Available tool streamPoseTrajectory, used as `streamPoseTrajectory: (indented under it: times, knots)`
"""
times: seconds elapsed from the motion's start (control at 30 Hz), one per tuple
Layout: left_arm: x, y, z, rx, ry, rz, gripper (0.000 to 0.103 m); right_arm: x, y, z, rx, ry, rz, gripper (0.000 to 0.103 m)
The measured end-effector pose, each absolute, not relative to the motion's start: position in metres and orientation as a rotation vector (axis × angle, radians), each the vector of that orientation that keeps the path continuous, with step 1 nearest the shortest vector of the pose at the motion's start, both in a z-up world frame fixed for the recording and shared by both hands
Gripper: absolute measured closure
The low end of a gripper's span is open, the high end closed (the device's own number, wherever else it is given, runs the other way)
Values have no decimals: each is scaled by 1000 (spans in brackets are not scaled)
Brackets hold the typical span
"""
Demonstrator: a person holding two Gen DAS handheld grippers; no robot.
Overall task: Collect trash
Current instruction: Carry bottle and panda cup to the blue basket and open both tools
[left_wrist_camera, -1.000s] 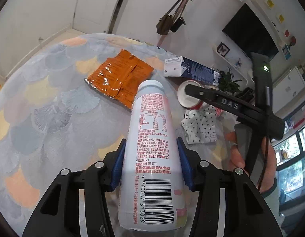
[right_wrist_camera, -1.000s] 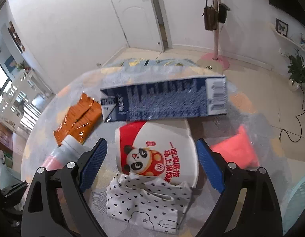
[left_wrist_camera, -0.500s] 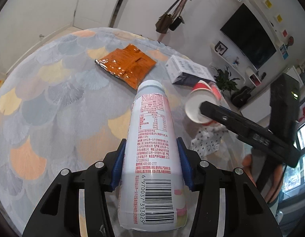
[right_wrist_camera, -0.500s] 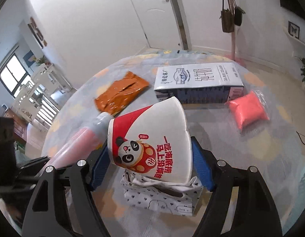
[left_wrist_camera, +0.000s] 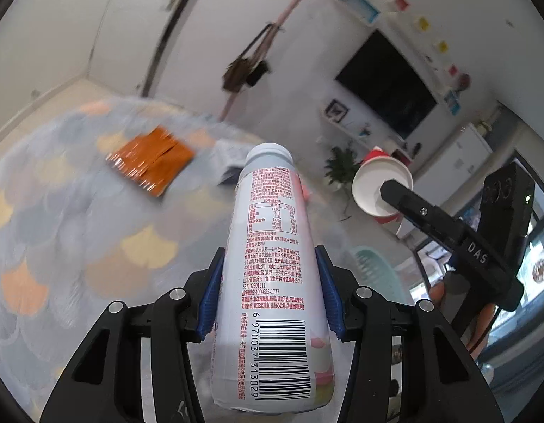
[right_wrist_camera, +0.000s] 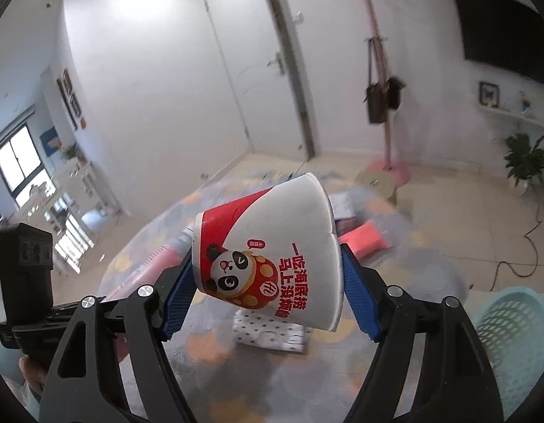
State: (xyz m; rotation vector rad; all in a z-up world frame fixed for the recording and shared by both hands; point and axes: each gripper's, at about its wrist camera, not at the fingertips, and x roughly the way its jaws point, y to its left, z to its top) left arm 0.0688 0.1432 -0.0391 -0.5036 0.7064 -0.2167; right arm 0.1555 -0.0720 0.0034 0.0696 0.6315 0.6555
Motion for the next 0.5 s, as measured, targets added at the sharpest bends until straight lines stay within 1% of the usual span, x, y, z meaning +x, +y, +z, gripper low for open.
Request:
streamPoseTrajectory:
  times: [0.27,0.5]
  knots:
    - [101,67,6,-367,651,-343,56,137,-159,28,106,528,457,31]
    - [144,-17,20,-273,647,-471,56,133,-244,23,192,516,281,31]
